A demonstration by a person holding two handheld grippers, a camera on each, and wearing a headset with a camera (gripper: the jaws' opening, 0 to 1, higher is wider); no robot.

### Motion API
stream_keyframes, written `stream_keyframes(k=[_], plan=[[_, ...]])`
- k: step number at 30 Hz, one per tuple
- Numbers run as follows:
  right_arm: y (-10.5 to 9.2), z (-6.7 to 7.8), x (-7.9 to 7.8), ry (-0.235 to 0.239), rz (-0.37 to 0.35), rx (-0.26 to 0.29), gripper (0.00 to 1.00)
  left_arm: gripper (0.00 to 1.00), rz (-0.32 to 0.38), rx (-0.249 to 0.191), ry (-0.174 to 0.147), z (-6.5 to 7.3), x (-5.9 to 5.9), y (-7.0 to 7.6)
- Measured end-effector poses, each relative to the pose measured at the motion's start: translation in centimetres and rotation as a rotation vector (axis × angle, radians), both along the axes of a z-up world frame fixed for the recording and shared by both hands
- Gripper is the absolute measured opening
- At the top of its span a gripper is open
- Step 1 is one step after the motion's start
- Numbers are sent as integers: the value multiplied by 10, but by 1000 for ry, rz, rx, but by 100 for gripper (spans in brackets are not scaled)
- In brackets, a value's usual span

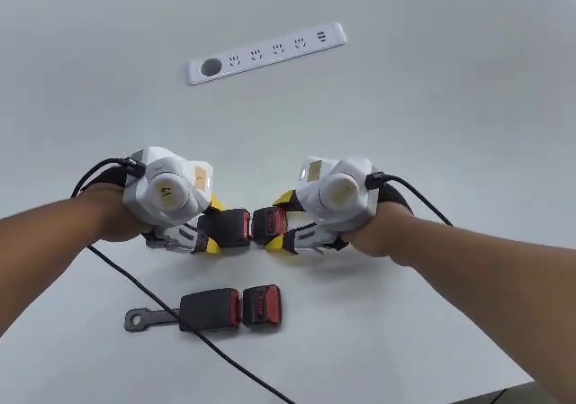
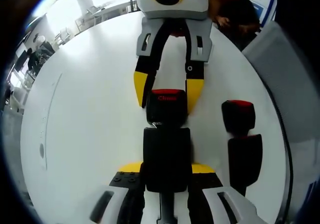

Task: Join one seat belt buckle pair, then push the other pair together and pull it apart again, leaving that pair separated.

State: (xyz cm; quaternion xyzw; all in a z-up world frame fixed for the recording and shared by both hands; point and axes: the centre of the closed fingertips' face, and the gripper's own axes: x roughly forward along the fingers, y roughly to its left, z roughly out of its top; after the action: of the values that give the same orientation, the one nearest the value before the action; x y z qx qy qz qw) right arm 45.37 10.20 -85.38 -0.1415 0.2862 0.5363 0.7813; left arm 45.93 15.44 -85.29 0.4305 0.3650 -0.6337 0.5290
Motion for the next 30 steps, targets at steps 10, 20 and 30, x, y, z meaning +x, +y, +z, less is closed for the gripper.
stream_keyframes(k=[10,20,30], plan=[[0,-1,0,-6,8,-20,34,33,11,-1,2,-1,2,1],[-1,-1,1,-12,29,-37,34,33,17,-9,5,-1,1,0],[-2,-3,2,-19,37,-48,35,34,22,-24,14,0,0,-1]])
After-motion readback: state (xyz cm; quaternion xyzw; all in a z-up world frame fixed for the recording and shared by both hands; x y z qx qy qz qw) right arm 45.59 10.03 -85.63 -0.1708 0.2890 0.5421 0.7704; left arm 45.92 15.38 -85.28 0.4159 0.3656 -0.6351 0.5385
